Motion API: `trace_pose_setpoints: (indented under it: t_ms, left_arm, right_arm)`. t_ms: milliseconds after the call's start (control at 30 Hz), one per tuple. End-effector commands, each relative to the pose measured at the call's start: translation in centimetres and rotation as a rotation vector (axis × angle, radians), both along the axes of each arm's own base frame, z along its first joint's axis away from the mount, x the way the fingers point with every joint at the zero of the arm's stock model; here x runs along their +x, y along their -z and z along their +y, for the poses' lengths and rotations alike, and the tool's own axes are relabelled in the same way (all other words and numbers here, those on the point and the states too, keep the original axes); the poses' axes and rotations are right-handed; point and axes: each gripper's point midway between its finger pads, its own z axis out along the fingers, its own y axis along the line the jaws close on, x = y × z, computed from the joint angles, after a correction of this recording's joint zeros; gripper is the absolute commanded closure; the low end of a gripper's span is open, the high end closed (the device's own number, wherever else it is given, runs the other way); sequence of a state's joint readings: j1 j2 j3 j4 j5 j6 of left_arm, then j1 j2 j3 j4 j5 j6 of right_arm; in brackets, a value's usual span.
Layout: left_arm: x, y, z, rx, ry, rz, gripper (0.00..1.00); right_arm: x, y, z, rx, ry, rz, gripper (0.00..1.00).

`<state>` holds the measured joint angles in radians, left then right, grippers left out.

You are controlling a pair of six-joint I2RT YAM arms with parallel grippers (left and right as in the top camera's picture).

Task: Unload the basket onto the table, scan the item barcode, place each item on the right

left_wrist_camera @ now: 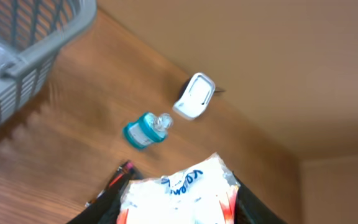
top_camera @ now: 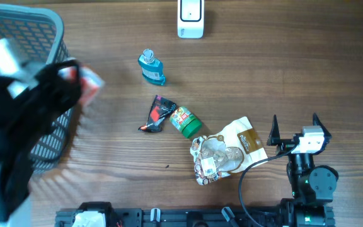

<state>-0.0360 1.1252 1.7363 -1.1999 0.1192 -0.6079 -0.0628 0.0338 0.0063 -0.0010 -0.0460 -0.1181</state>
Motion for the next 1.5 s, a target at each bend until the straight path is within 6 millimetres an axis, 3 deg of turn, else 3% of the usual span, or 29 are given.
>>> trace_pose_setpoints:
  t_ms: [0,100,233,400,533,667,867,933,1033,1167,1300,1400,1467]
  left_arm:
    - [3.8,8.0,-3.1,0.147,0.051,0.195,0.6]
    - [5.1,13.8,-4.5,0.311,0.006,0.329,0.59]
    - [4.8,19.8,-4.9,0.362,-0.146,0.464,0.57]
    - [2.7,27.4,-5.1,0.148,-0.445,0.617,0.58]
    - [2.8,33.1,-7.0,-0.051,-0.507,0.625,0.6]
    - [1.8,36.9,-6.3,-0.196,-0.682,0.604,0.63]
    - [1.4,38.5,-6.1,-0.188,-0.727,0.629,0.52]
    - [1.4,38.7,-6.1,-0.185,-0.727,0.631,0.42]
    - [1.6,38.2,-6.2,-0.198,-0.721,0.62,0.0]
    - [2.7,34.7,-6.7,-0.218,-0.619,0.539,0.0]
    - [3.7,27.5,-7.4,-0.254,-0.452,0.371,0.0]
    - [3.2,20.7,-7.2,-0.275,-0.321,0.197,0.0]
    - [2.7,17.7,-7.0,-0.255,-0.251,0.111,0.0]
  right_arm:
    - [0.0,-0.1,0.2,-0.01,-0.011,-0.004,0.0]
    - [0.0,-0.1,0.2,-0.011,-0.011,-0.004,0.0]
    - [0.0,-0.1,0.2,-0.01,-0.011,-0.004,0.0]
    - [0.0,-0.1,0.2,-0.011,-0.011,-0.004,0.0]
    - [0.0,-0.1,0.2,-0.01,-0.011,-0.004,0.0]
    - [0.0,-0.1,0.2,-0.011,-0.011,-0.004,0.0]
    - [0.0,-0.1,0.2,-0.011,-0.011,-0.004,0.0]
    - [0.0,-0.1,0.2,-0.01,-0.012,-0.004,0.0]
    - [0.0,-0.1,0.2,-0.01,-0.011,-0.004,0.0]
    - [0.0,-0.1,0.2,-0.011,-0.011,-0.004,0.0]
    - [0.0,-0.1,0.2,-0.01,-0.011,-0.004,0.0]
    - [0.0,-0.1,0.2,-0.011,-0.011,-0.004,0.0]
    - [0.0,-0.1,0.2,-0.01,-0.011,-0.004,0.0]
